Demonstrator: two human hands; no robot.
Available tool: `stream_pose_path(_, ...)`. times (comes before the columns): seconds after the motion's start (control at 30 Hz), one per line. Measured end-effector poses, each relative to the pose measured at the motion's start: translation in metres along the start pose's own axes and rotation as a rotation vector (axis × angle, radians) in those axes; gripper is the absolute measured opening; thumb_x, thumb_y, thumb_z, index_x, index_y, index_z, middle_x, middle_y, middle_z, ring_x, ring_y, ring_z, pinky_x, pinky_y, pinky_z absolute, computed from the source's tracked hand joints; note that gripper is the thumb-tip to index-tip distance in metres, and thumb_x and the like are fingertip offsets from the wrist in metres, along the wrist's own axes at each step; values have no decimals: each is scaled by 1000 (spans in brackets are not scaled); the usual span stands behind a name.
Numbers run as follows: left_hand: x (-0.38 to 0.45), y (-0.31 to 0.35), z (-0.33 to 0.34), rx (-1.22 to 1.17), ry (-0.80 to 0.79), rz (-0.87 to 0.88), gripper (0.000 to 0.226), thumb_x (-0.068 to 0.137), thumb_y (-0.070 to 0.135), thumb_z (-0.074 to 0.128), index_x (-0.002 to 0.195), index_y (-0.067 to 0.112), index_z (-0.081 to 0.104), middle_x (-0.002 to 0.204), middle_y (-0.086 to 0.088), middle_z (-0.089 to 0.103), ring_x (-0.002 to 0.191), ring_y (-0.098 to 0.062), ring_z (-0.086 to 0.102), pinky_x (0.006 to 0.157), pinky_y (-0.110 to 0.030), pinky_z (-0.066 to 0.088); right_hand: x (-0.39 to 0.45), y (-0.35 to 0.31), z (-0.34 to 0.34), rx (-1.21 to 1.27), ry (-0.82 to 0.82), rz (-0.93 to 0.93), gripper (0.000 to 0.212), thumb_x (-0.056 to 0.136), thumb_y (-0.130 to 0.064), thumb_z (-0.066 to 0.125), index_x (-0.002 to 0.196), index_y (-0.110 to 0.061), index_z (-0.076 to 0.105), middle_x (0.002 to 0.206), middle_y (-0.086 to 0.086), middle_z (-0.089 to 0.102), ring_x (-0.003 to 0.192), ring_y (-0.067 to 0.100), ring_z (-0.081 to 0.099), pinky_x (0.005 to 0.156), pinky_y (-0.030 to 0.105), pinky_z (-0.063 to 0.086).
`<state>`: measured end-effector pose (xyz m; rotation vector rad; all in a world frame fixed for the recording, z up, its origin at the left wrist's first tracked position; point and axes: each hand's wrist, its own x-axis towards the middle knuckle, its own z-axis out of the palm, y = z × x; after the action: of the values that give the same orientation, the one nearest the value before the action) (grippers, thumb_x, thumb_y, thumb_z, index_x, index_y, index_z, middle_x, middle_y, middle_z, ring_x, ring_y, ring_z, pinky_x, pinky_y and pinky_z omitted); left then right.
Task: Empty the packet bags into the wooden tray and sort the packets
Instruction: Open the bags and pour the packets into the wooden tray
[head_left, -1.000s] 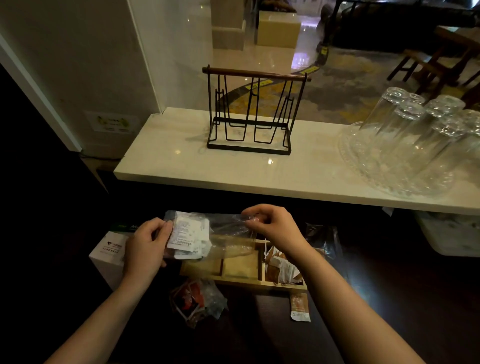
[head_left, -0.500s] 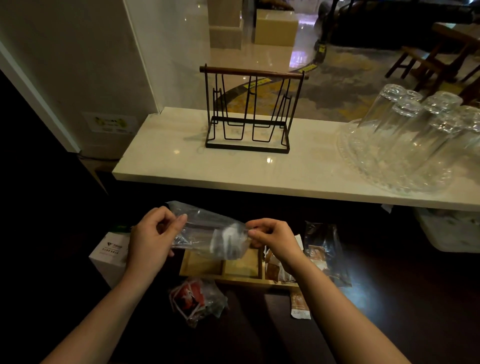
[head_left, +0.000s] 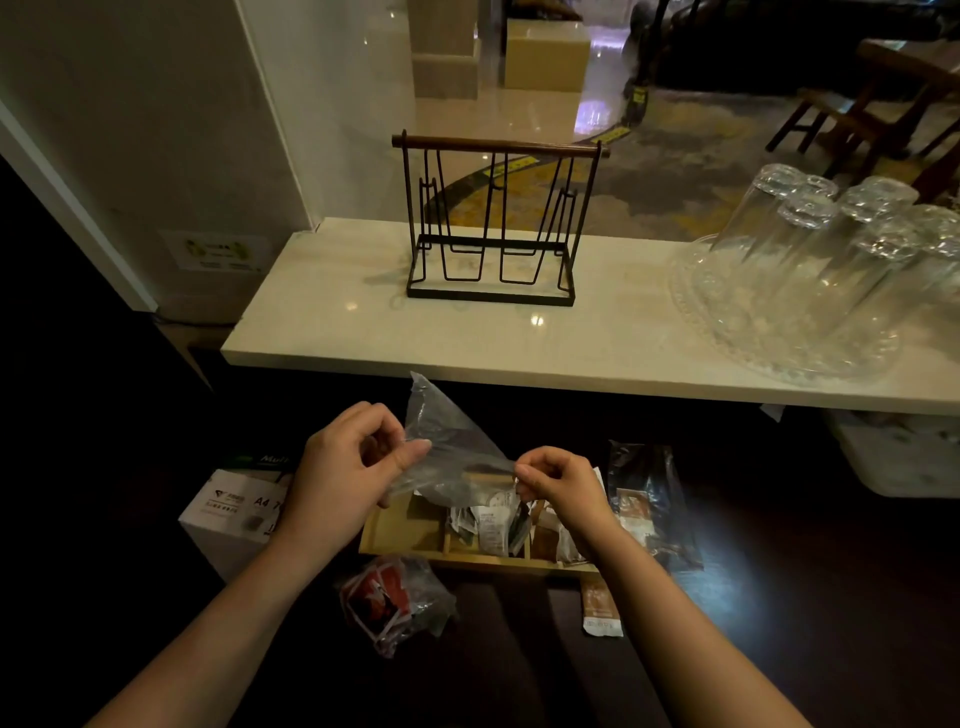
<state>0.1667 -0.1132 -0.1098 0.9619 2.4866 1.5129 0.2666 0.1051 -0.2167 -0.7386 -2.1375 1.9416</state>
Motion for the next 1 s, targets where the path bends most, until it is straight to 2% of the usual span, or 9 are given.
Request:
stream_pose_path(0.13,6,4,-1,17,12,32,24,83,22,68,67,14,52,70,-3,49,53,-19,57,42,-27,51,-5,2,-3,-40,12,-10,8,88,-7,62,86,-3,68,72,4,66,66,13,61,65,25,53)
stream_pose_path(0.27,12,-2,2,-56,66,-52,19,86,20,65,70,15,54,64,-5,53,46,-16,57,42,-25,50,-10,-4,-14,-37,128,-22,7,86,-10,64,82,-10,68,94,1,69,78,20,66,68,30,55)
stream_pose_path(0.43,7,-31,12,-20,6,-202,11,90,21,60,79,18,59,62,-6,56,50,-13,58,42,-31,54,-20,4,-51,-168,345,-90,10,85,-13,66,77,-19,67,72,3,68,67,18,63,64,36,53)
stream_pose_path(0.53,0,-61,27,147,-95,-232,9,89,21,61,81,23,58,78,-1,63,69,-15,63,51,-28,53,-30,13,-80,-279,519,-95,10,83,-15,68,76,-20,66,72,1,68,65,18,62,66,39,51)
stream_pose_path(0.6,-2,-83,41,280,-170,-224,6,90,20,60,94,24,60,98,2,62,89,-16,62,68,-24,48,-40,17,-97,-367,643,-107,5,84,-14,67,79,-16,66,76,3,69,68,19,62,69,38,50)
stream_pose_path(0.7,3,-109,68,386,-313,-289,35,93,27,54,127,19,53,132,-5,51,118,-22,52,96,-33,43,-54,29,-122,-452,858,-80,4,87,-11,62,88,-9,65,84,12,68,77,26,62,74,39,48)
stream_pose_path(0.77,10,-119,83,409,-374,-353,47,95,31,48,140,20,41,148,-7,36,134,-27,35,109,-37,31,-59,40,-135,-482,959,4,8,90,-16,57,94,-10,62,93,16,67,85,33,63,76,46,50)
stream_pose_path(0.87,20,-130,102,479,-468,-401,54,98,38,40,148,26,25,158,-8,17,144,-29,15,116,-37,15,-63,52,-142,-583,1010,166,13,92,-22,53,100,-14,57,103,17,65,90,40,61,75,47,47)
stream_pose_path(1.0,18,-134,123,454,-571,-456,58,98,43,36,150,29,15,160,-6,7,147,-27,3,117,-35,8,-61,69,-132,-695,897,221,12,91,-26,53,100,-18,56,104,15,66,88,39,62,70,40,44)
